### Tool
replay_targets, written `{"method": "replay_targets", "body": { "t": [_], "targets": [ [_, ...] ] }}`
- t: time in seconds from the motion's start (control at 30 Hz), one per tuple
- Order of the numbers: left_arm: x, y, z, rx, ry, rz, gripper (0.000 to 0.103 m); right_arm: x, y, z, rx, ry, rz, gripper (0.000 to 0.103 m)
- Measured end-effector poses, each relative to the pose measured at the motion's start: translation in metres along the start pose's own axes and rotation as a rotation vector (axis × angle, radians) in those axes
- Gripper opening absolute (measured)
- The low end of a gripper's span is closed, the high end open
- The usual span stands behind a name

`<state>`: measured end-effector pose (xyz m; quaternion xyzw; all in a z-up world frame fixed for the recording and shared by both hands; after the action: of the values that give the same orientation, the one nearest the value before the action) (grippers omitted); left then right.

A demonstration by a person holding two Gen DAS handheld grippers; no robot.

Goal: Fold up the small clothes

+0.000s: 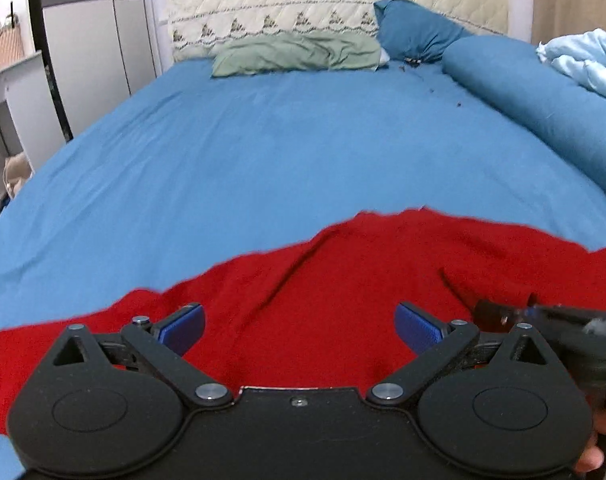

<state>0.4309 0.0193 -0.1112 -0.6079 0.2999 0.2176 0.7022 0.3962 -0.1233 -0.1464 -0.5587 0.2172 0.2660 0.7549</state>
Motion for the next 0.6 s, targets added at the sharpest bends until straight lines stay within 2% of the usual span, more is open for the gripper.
{"method": "replay_targets", "body": {
  "t": [0.1, 0.17, 0.2, 0.23, 0.27, 0.3, 0.43, 0.53, 0.6],
  "targets": [
    [0.003, 0.002, 0.007, 0.004, 0.011, 0.009, 0.102, 0.006, 0.018, 0.007, -0.066, 0.016, 0.004, 0.022],
    [0.001, 0.004, 0.005, 0.004, 0.031, 0.005, 0.102, -0.002, 0.018, 0.006, -0.101, 0.017, 0.000, 0.037],
    [0.000, 0.002, 0.001, 0.006, 0.049, -0.001, 0.102, -0.010, 0.019, 0.005, -0.123, 0.013, 0.004, 0.060],
    [-0.001, 0.001, 0.000, 0.012, 0.064, -0.010, 0.102, -0.018, 0.019, 0.007, -0.148, 0.009, -0.001, 0.078],
    [-0.007, 0.002, -0.008, 0.024, 0.081, -0.023, 0.102, -0.030, 0.020, 0.006, -0.182, 0.015, -0.021, 0.083],
    [-0.009, 0.000, -0.017, 0.043, 0.104, -0.039, 0.102, -0.044, 0.028, 0.002, -0.215, 0.032, -0.037, 0.087],
    [-0.009, -0.002, -0.061, 0.144, 0.179, -0.060, 0.102, -0.080, 0.037, -0.019, -0.308, 0.108, -0.040, 0.087],
    [0.011, 0.002, -0.101, 0.206, 0.214, -0.028, 0.100, -0.107, 0.051, -0.041, -0.317, 0.168, -0.037, 0.087],
    [0.026, 0.005, -0.120, 0.219, 0.216, -0.013, 0.092, -0.120, 0.056, -0.055, -0.279, 0.214, -0.027, 0.088]
  ]
}}
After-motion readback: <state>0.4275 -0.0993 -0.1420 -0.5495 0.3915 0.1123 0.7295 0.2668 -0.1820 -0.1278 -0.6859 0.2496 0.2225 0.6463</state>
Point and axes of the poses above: each gripper's, at about its wrist camera, not at the fingertips, and x roughly the way its jaws point, z to its left, y to its underside, the point moved 3 cm from there along x, roughly the way its jaws point, and after that the axes turned 3 degrees about x, right-handed, at the moved point
